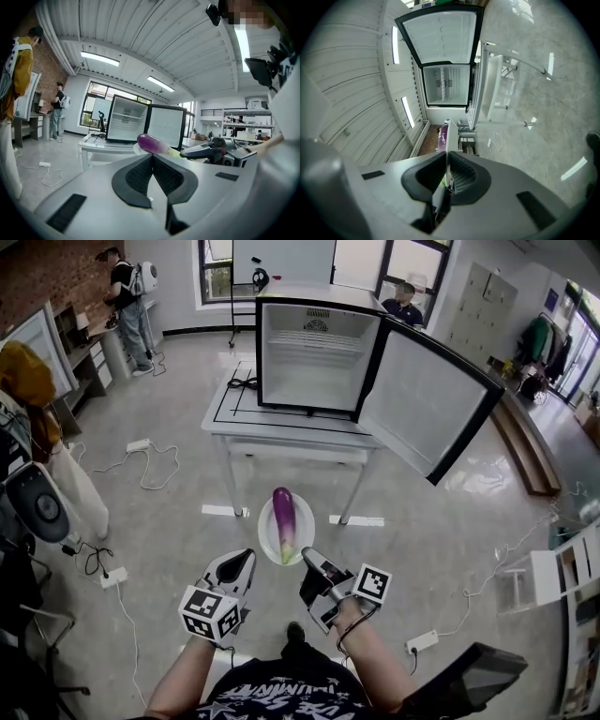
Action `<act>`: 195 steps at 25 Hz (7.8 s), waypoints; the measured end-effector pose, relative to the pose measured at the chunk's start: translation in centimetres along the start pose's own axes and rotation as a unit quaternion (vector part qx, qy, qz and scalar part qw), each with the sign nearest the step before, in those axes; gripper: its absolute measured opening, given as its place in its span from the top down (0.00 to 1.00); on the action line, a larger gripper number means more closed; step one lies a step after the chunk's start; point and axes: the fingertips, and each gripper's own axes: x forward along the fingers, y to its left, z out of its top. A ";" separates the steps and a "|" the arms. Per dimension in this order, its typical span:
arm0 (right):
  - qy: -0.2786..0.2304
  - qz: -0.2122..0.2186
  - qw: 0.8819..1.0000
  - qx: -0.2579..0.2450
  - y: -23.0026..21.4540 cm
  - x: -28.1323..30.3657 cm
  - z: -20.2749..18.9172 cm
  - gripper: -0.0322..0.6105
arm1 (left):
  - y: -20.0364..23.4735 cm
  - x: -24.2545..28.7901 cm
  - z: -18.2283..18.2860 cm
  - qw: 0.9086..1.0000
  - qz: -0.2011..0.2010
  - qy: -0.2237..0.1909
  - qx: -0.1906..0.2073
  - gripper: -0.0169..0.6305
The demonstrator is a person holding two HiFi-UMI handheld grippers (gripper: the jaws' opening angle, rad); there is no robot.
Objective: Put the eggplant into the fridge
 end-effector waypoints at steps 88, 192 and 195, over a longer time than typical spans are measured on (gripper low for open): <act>-0.118 -0.045 0.992 -0.004 -5.9 31.8 34.5 0.92 | 27.6 38.2 9.9 0.996 -0.077 0.026 -0.021 0.96; -0.114 -0.193 0.972 -0.065 -13.2 42.1 51.4 0.81 | 30.1 54.8 12.9 0.992 -0.112 0.054 -0.003 0.96; -0.117 -0.154 0.978 -0.078 -11.4 42.0 50.1 0.81 | 30.0 53.5 13.0 0.993 -0.110 0.049 -0.002 0.96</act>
